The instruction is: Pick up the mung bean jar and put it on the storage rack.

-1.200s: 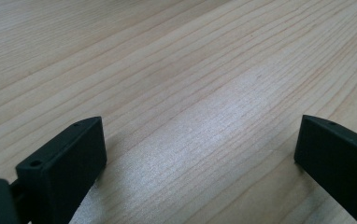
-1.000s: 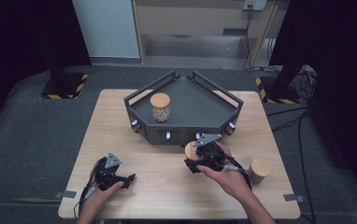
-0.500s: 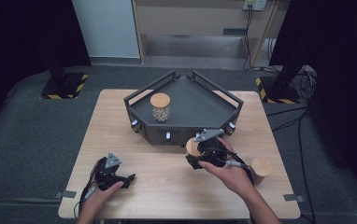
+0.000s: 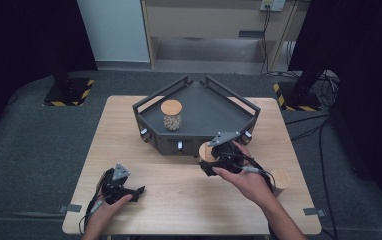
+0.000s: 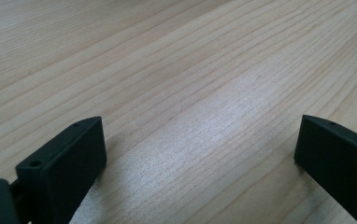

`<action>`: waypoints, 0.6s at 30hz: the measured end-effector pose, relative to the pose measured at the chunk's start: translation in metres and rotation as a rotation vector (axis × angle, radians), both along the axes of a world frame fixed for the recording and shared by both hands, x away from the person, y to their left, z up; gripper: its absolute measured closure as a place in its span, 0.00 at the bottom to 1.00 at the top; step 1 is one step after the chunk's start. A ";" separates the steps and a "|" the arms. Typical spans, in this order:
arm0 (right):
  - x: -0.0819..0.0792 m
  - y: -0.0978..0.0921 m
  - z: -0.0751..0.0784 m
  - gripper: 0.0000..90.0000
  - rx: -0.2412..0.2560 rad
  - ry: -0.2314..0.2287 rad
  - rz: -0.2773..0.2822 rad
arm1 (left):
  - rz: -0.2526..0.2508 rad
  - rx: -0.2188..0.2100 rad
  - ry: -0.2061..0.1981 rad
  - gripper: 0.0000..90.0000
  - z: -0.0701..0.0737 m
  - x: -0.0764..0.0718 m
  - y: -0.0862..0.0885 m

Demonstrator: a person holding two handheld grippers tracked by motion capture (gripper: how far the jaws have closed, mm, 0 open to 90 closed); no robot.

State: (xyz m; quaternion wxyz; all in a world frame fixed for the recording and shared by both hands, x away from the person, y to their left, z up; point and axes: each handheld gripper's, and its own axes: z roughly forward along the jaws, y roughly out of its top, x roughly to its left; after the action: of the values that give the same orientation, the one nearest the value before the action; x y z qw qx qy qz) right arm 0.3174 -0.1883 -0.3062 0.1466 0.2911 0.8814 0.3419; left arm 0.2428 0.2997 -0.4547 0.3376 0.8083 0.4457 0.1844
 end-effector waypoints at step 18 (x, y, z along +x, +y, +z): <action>0.011 0.003 0.022 0.29 0.000 -0.001 -0.004 | 0.000 0.000 0.000 0.01 0.000 0.000 0.000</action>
State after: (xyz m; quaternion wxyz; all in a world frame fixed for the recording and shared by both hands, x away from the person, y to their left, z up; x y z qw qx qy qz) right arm 0.3288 -0.1858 -0.2839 0.1477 0.2926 0.8809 0.3415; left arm 0.2427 0.2997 -0.4547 0.3377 0.8082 0.4458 0.1844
